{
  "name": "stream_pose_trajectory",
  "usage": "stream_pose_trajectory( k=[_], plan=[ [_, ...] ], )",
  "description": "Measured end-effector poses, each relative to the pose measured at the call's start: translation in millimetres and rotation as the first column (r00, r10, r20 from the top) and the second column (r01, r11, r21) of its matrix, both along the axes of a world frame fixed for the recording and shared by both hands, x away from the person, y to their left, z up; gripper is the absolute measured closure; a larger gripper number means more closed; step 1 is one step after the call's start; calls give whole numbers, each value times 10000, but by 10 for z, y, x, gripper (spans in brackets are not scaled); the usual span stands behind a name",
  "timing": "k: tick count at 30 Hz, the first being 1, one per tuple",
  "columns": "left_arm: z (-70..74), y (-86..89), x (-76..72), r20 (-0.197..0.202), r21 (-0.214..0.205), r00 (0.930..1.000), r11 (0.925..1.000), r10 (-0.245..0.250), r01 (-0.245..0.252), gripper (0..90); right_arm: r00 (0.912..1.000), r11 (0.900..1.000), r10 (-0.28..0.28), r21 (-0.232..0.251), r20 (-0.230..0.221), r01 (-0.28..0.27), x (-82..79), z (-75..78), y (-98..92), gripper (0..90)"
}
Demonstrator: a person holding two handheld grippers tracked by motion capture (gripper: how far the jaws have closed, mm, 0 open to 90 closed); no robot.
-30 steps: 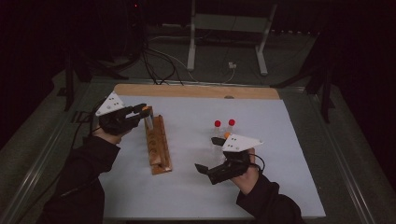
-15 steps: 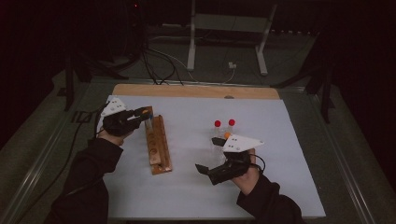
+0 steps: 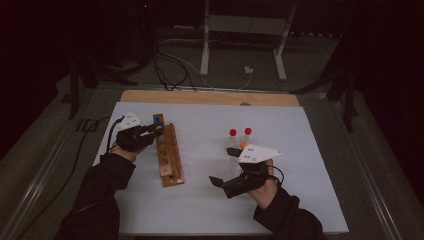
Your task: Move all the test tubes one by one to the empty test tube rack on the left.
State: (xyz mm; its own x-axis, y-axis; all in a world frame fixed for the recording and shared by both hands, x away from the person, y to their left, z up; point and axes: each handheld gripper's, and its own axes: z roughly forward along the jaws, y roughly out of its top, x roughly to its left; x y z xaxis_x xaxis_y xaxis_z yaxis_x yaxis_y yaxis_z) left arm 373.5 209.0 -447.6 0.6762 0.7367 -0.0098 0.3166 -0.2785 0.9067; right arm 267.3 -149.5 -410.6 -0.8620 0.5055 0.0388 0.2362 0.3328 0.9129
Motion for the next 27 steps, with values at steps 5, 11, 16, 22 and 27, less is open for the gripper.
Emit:
stream_pose_trajectory(
  k=[5,11,16,22,27],
  plan=[
    [-53,6,-6,-35,-122,10000,9999,43,-43,719,10000,10000,28,-5,17,-28,-6,3,4,0],
    [-56,1,-16,18,141,10000,9999,14,-14,717,10000,10000,27,25,-4,-27,-8,13,-1,0],
    [-33,31,-33,-26,-160,9999,9998,-124,124,628,10000,10000,-15,97,75,14,-8,43,-26,0],
    [81,53,-198,188,-478,9988,9978,-456,465,323,9993,9993,-278,276,258,271,15,141,-129,0],
    [115,9,-385,191,-639,9967,9947,-794,805,101,9959,9955,-834,469,336,818,71,246,-326,0]
  ],
)
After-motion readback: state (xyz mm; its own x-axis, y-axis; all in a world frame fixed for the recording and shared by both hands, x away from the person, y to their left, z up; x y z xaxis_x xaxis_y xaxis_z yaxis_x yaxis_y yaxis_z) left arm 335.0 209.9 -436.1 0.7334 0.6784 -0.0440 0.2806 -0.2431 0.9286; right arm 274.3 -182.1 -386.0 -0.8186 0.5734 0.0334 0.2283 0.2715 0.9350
